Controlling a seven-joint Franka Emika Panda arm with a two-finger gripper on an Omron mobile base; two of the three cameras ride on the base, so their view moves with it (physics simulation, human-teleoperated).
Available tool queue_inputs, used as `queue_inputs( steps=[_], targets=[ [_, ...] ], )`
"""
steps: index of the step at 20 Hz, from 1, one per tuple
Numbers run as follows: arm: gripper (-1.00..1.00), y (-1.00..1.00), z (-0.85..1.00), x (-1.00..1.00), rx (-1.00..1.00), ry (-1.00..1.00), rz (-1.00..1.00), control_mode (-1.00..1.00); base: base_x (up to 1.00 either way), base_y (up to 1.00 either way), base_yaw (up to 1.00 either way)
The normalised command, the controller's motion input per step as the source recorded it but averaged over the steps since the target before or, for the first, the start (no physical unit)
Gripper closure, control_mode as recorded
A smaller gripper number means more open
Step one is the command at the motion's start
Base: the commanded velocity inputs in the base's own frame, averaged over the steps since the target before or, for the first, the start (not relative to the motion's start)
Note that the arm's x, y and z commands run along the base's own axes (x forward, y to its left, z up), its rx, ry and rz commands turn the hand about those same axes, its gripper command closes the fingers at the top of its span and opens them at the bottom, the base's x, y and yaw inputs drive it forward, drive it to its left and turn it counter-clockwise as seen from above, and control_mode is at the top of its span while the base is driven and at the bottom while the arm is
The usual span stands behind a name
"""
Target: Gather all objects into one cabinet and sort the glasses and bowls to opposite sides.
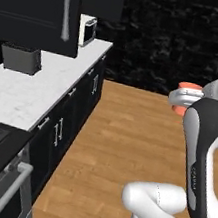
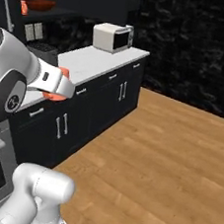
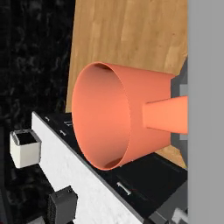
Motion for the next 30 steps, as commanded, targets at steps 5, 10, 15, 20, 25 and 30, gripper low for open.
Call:
queue_inputs(
  steps=[5, 10, 15, 20, 25, 30],
  targets=[
    [1.00, 0.00, 0.00, 0.00, 0.00, 0.00, 0.00, 1.00, 1.00, -0.40, 0.46],
    [1.00, 0.00, 0.00, 0.00, 0.00, 0.00, 0.00, 1.00, 1.00, -0.43, 0.55],
    [1.00, 0.00, 0.00, 0.00, 0.00, 0.00, 0.00, 1.00, 1.00, -0.41, 0.61],
    [1.00, 0.00, 0.00, 0.00, 0.00, 0.00, 0.00, 1.00, 0.80, -0.38, 0.71],
    [1.00, 0.00, 0.00, 0.00, 0.00, 0.00, 0.00, 1.00, 0.59, -0.32, 0.73],
    [1.00, 0.00, 0.00, 0.00, 0.00, 0.00, 0.00, 1.00, 0.32, -0.11, 0.57]
  ],
)
